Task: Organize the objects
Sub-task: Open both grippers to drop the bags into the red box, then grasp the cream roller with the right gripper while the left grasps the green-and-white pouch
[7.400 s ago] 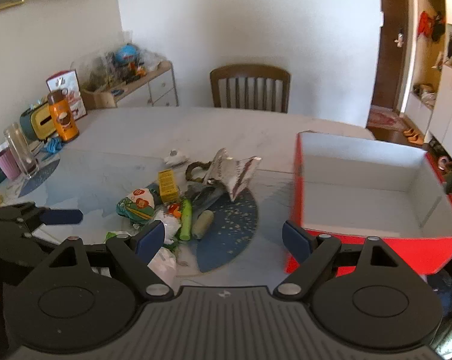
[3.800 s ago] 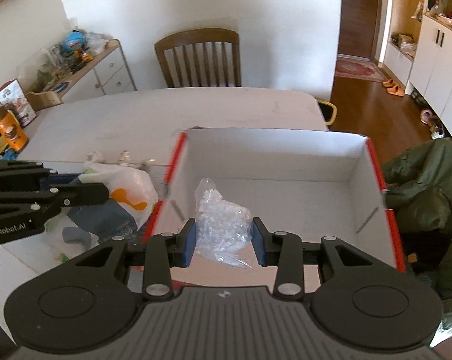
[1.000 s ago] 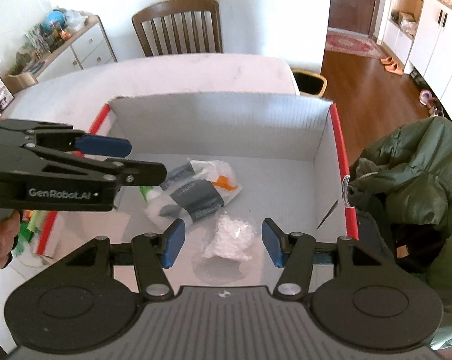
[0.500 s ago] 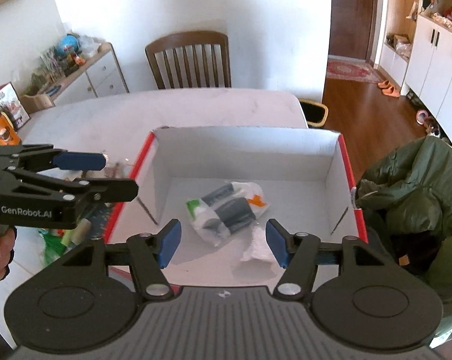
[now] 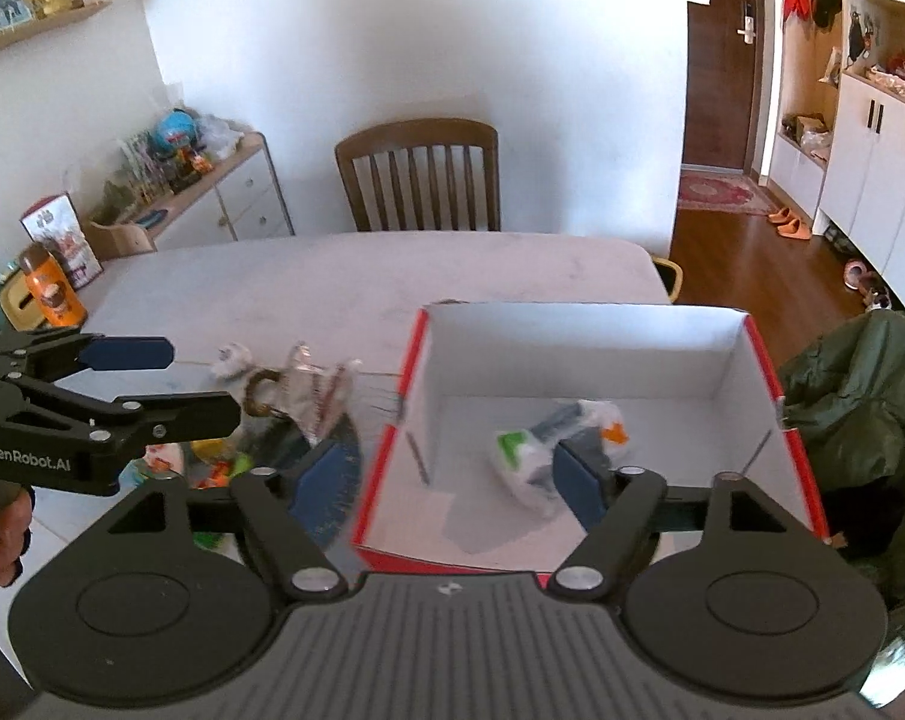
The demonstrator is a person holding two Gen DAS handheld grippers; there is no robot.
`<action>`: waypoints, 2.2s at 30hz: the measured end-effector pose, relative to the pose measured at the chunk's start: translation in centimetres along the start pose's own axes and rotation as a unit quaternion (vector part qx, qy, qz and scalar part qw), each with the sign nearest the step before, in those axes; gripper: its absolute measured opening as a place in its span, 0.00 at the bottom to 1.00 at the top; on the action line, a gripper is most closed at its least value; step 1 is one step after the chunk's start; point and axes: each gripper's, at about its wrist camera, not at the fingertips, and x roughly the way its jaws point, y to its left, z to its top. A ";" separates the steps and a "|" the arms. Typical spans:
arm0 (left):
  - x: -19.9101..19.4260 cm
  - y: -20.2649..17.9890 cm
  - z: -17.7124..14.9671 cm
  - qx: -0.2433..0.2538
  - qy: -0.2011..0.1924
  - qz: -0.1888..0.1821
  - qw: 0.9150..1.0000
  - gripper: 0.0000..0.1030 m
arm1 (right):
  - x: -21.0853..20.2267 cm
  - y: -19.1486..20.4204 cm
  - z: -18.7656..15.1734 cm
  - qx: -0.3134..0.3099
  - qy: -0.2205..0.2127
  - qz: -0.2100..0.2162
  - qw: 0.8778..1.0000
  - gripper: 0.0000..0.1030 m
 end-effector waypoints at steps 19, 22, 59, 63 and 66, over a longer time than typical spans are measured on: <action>-5.1 9.3 -4.6 -0.037 -0.001 0.045 0.998 0.99 | 1.4 8.4 -2.5 0.007 -0.001 0.025 1.000 0.81; -5.3 10.9 -5.1 -0.046 0.001 0.058 0.997 1.00 | 2.1 9.7 -2.9 0.007 0.007 0.028 1.000 0.81; 2.7 20.0 -11.0 -0.084 0.073 0.076 0.991 0.99 | 18.2 13.8 -4.5 0.024 0.123 -0.027 0.992 0.81; 3.3 20.1 -11.3 -0.086 0.079 0.074 0.990 0.96 | 19.3 13.6 -4.6 0.025 0.136 -0.031 0.990 0.81; 3.7 20.2 -11.6 -0.086 0.084 0.073 0.990 0.91 | 19.9 13.8 -4.6 0.023 0.140 -0.030 0.989 0.77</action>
